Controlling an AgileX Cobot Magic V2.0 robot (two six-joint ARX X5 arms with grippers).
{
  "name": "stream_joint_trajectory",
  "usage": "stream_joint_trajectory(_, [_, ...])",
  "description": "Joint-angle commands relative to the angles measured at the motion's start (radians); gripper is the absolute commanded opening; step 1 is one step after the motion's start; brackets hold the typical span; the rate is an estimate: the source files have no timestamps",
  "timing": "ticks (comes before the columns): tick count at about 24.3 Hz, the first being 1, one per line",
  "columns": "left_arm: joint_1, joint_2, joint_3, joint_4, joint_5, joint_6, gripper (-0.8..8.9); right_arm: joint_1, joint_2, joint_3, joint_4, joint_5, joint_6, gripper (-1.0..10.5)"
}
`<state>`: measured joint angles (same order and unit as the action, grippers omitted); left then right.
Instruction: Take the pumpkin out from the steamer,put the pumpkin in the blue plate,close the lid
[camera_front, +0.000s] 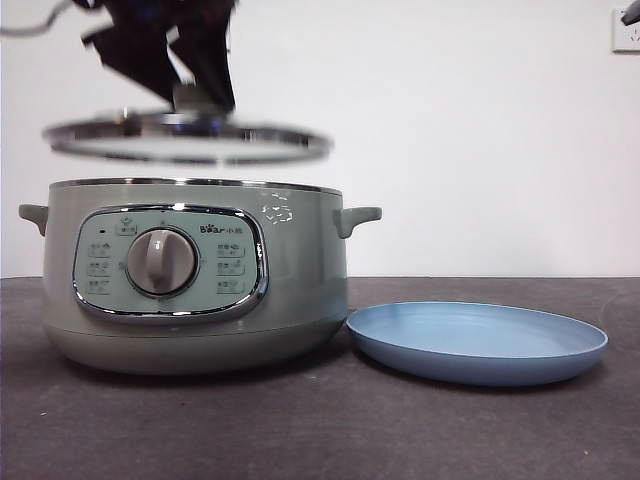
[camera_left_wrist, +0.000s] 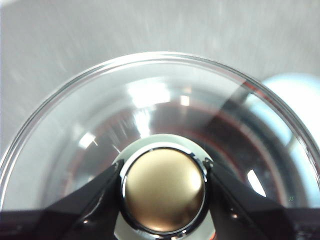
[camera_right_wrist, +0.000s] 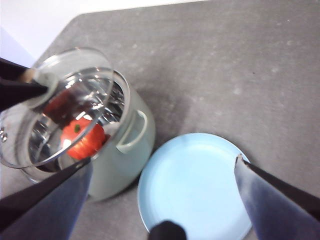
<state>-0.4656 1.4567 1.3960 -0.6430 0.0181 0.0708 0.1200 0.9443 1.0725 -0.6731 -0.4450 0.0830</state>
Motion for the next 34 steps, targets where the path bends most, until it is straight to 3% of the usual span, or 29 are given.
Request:
stream_joint_trajectory(1, [0.0,-0.056,0.04,0.014,-0.018,0.01,-0.09,0.029,0.023,0.004,0.039,-0.002,0.037,4.7])
stream_joint_trajectory(10, [0.002,-0.225,0.053,-0.113,-0.266,0.012,-0.09,0.224,0.204,0.064,0.116,0.002,0.046,4.7])
stream_joint_trajectory(17, [0.002,-0.362,0.053,-0.223,-0.516,0.013,-0.09,0.38,0.477,0.307,0.016,0.021,-0.018,4.9])
stream_joint_trajectory(24, [0.002,-0.482,0.053,-0.317,-0.724,0.034,-0.09,0.532,0.811,0.747,-0.265,0.153,-0.101,5.4])
stream_joint_trajectory(29, [0.002,-0.525,0.053,-0.365,-0.728,0.035,-0.08,0.653,1.074,1.093,-0.491,0.302,-0.13,5.5])
stream_joint_trajectory(31, [0.002,-0.525,0.053,-0.381,-0.727,0.035,-0.08,0.695,1.144,1.146,-0.52,0.4,-0.152,5.5])
stream_joint_trajectory(34, [0.002,-0.52,0.053,-0.391,-0.721,0.035,-0.09,0.732,1.21,1.147,-0.51,0.461,-0.171,5.5])
